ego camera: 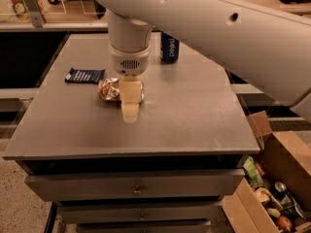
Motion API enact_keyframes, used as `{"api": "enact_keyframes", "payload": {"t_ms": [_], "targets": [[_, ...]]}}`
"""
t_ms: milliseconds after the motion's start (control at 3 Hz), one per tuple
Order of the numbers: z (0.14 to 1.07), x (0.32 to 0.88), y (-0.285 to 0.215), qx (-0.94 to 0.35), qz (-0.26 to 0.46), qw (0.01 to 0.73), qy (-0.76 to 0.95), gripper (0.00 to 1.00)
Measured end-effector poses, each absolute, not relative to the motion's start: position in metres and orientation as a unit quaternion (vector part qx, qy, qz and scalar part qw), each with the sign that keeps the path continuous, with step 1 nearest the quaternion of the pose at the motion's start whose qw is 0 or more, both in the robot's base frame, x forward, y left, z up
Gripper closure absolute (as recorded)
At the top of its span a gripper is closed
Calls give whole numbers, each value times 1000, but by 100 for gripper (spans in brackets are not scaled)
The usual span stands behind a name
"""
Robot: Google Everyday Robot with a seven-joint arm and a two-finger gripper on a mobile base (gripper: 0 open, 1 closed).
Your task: Place orange can upright
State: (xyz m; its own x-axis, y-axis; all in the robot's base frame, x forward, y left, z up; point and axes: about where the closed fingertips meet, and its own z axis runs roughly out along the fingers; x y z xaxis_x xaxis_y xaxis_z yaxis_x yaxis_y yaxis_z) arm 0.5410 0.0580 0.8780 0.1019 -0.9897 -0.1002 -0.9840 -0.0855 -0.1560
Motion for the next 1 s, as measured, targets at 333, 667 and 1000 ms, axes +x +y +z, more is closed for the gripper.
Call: {"api": "enact_keyframes", "payload": {"t_ms": [333,667,1000], "targets": [[878,564,65,-729,-29,98,677,0],[871,587,74,-724,-35,94,682,0],[856,610,82,-712,-24,87,696,0]]}}
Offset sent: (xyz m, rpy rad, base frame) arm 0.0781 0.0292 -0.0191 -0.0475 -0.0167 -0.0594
